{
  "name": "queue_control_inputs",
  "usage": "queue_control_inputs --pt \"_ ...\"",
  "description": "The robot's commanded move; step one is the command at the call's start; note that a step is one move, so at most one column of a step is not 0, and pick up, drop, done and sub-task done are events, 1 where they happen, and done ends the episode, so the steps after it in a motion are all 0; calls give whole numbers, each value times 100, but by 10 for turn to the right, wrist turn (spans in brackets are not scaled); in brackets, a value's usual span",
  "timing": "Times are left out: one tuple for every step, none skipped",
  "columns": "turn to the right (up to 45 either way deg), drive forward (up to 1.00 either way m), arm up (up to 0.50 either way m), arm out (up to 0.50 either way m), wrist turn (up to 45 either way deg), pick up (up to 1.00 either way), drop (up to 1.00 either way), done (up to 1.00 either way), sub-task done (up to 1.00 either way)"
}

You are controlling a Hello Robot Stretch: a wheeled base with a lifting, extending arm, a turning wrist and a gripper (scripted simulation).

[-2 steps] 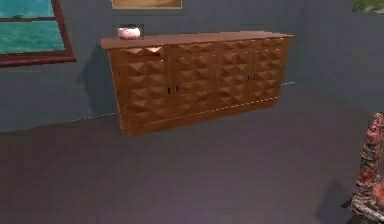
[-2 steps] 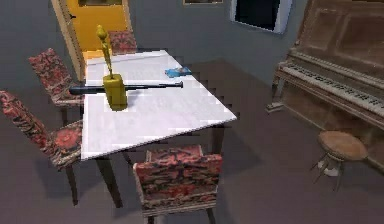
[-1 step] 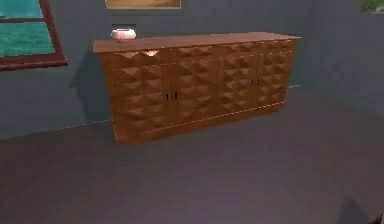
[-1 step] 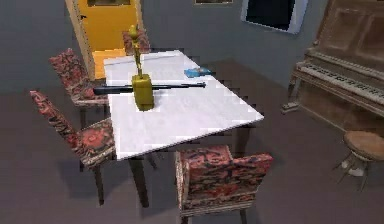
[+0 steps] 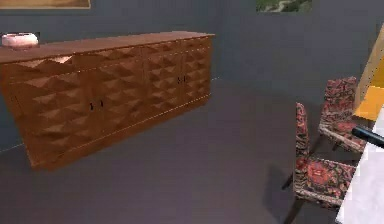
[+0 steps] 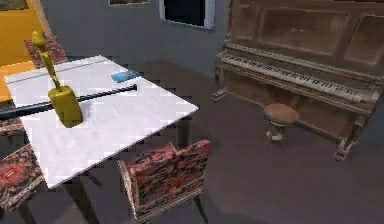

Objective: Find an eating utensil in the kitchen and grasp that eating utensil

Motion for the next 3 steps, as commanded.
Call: queue_control_inputs --pt "0 100 0 0 0 0 0 0 0" --pt "0 45 0 0 0 0 0 0 0" --pt "450 0 0 0 0 0 0 0 0"
